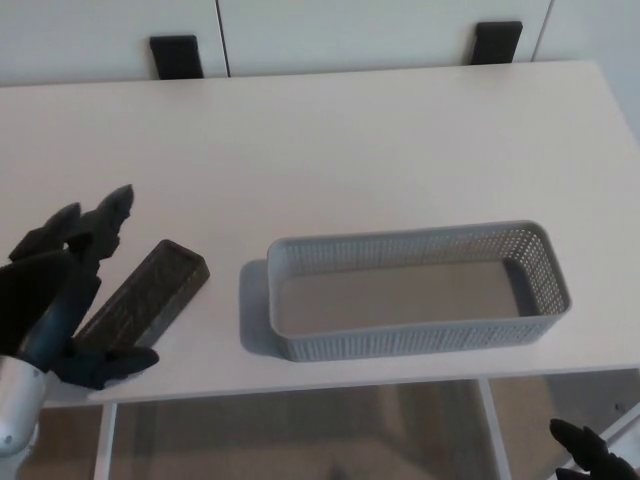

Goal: The robot walks towards a desk on which an eraser is kept on the left hand side and a container is kept on the right hand side. The robot picks up the eraser using its left hand and places it in the container.

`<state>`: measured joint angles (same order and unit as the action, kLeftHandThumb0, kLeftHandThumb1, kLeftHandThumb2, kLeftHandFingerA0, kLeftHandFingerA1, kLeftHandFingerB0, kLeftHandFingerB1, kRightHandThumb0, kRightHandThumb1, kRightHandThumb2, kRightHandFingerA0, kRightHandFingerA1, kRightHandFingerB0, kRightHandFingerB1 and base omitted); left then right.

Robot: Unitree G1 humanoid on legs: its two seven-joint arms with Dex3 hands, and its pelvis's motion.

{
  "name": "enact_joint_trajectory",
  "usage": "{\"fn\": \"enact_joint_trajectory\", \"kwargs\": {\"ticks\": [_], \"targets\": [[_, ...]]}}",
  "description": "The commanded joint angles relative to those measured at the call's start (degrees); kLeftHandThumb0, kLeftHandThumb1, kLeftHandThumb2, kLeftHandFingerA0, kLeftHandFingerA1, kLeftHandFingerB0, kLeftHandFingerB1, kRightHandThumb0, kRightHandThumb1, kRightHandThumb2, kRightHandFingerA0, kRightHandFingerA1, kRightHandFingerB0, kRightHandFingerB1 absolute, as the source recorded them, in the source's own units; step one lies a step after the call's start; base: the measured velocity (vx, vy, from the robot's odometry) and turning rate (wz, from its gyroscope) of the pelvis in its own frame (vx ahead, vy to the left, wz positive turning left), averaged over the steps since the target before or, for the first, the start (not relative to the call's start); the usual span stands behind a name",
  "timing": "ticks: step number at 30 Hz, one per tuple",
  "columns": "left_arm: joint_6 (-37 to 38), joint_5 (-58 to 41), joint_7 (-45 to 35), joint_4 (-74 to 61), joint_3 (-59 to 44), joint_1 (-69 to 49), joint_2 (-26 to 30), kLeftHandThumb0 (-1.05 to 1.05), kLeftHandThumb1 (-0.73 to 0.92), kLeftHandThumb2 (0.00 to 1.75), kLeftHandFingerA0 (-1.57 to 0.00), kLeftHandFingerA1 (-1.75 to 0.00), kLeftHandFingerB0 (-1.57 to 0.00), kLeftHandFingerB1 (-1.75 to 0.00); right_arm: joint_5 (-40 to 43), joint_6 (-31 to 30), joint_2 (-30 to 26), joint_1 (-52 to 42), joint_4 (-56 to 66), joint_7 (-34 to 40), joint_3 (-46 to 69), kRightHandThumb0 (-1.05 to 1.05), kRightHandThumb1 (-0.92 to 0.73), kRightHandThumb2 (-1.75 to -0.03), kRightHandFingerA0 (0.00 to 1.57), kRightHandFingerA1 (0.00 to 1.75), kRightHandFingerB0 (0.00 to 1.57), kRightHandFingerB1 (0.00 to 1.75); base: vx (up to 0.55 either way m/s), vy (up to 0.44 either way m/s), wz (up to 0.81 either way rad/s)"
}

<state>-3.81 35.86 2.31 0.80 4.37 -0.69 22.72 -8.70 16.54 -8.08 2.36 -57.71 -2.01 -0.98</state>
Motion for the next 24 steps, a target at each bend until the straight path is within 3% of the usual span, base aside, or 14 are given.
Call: {"fn": "enact_joint_trajectory", "kwargs": {"ticks": [1, 3, 4, 5, 6, 12, 13, 14, 17, 19, 20, 22, 23, 24], "targets": [[-4.30, 3.93, 2.94, 1.38, 0.35, 0.97, 0.18, -0.62, 0.33, 0.56, 0.00, -0.10, 0.00, 0.00, 0.54, -0.26, -1.14, 0.40, 0.22, 0.47, 0.47, -0.18, -0.57, -0.56, 0.11, 0.40, 0.01, 0.28, 0.00, 0.000, 0.00], [-4.20, 3.89, 3.10, 2.05, 0.36, 1.44, 0.11, -0.61, 0.34, 0.55, 0.00, -0.11, 0.00, -0.01, 0.41, -0.53, -1.12, 0.63, 0.31, 0.64, 0.39, -0.18, -0.57, -0.57, 0.11, 0.40, 0.01, 0.27, 0.00, 0.000, 0.00], [-4.06, 3.50, 3.06, 2.48, 0.33, 1.67, -0.01, -0.62, 0.33, 0.56, 0.00, -0.13, 0.00, -0.01, 0.30, -0.52, -1.16, 0.57, 0.48, 0.76, 0.32, -0.19, -0.52, -0.66, 0.10, 0.45, 0.06, 0.18, 0.00, 0.000, 0.00], [-4.02, 3.47, 3.10, 2.72, 0.38, 1.81, -0.06, -0.62, 0.33, 0.56, 0.00, -0.16, 0.00, -0.03, 0.30, -0.55, -1.11, 0.45, 0.70, 0.84, 0.32, -0.18, -0.57, -0.56, 0.12, 0.40, 0.02, 0.28, 0.00, 0.000, 0.00], [-4.05, 4.01, 3.34, 2.91, 0.67, 1.86, 0.07, -0.66, 0.23, 0.71, 0.00, -0.30, 0.00, -0.02, 0.28, -0.65, -1.05, 0.46, 0.77, 0.99, 0.32, -0.15, -0.55, -0.59, 0.11, 0.42, 0.05, 0.23, 0.00, 0.000, 0.00], [-3.93, 3.79, 2.94, 3.83, 1.35, 2.79, 0.10, -0.66, 0.23, 0.72, 0.00, -0.37, 0.00, -0.08, 0.07, -1.01, -1.13, 0.75, 1.14, 1.14, 0.08, -0.16, -0.55, -0.60, 0.11, 0.43, 0.06, 0.22, 0.00, 0.000, 0.00], [-3.64, 3.77, 2.95, 4.01, 1.48, 2.89, 0.20, -0.64, 0.34, 0.56, 0.00, -0.33, 0.00, -0.11, 0.03, -1.01, -1.10, 0.79, 1.15, 1.24, 0.05, -0.18, -0.57, -0.57, 0.13, 0.42, 0.02, 0.29, 0.00, 0.000, 0.00], [-3.30, 3.70, 2.97, 4.18, 1.60, 3.01, 0.25, -0.68, 0.35, 0.55, 0.00, -0.35, 0.00, -0.14, -0.02, -0.95, -1.06, 0.91, 1.06, 1.35, 0.01, -0.19, -0.53, -0.65, 0.12, 0.46, 0.07, 0.19, 0.00, 0.000, 0.00], [-4.20, 4.30, 1.98, 3.49, 2.72, 3.33, -0.23, -0.69, 0.37, 0.53, 0.00, -0.42, 0.00, -0.18, 0.22, -1.18, -0.96, 1.25, 0.81, 1.24, 0.17, -0.16, -0.55, -0.60, 0.11, 0.42, 0.05, 0.22, 0.00, 0.000, 0.00], [-3.81, 4.32, 1.94, 3.75, 3.35, 3.44, -0.29, -0.73, 0.36, 0.58, 0.00, -0.46, 0.00, -0.20, -0.19, -1.59, -1.03, 1.24, 1.04, 1.59, -0.14, -0.17, -0.55, -0.60, 0.12, 0.42, 0.06, 0.22, 0.00, 0.000, 0.00], [-4.08, 4.34, 1.49, 3.81, 3.76, 3.88, -0.29, -0.69, 0.24, 0.75, 0.00, -0.48, 0.00, -0.20, -0.02, -1.92, -1.02, 1.50, 1.36, 1.42, -0.06, -0.16, -0.55, -0.60, 0.11, 0.42, 0.05, 0.22, 0.00, 0.000, 0.00], [-3.80, 3.83, 1.64, 4.50, 4.38, 4.20, -0.75, -0.71, 0.24, 0.73, -0.01, -0.54, -0.01, -0.28, -0.16, -2.16, -0.94, 1.55, 1.69, 1.45, -0.25, -0.18, -0.57, -0.57, 0.13, 0.40, 0.03, 0.28, 0.00, 0.000, 0.00], [-3.28, 4.03, 2.01, 5.44, 5.10, 4.61, -0.81, -0.75, 0.38, 0.52, 0.00, -0.63, 0.00, -0.39, -0.33, -2.00, -1.03, 1.57, 1.68, 1.51, -0.41, -0.18, -0.57, -0.56, 0.13, 0.41, 0.02, 0.28, 0.00, 0.000, 0.00], [-4.02, 4.25, 1.40, 5.58, 5.63, 4.97, -0.95, -0.75, 0.39, 0.52, 0.00, -0.63, 0.00, -0.40, -0.30, -1.67, -1.11, 1.87, 1.26, 1.41, -0.44, -0.18, -0.57, -0.57, 0.13, 0.41, 0.02, 0.28, 0.00, 0.000, 0.00]]}}
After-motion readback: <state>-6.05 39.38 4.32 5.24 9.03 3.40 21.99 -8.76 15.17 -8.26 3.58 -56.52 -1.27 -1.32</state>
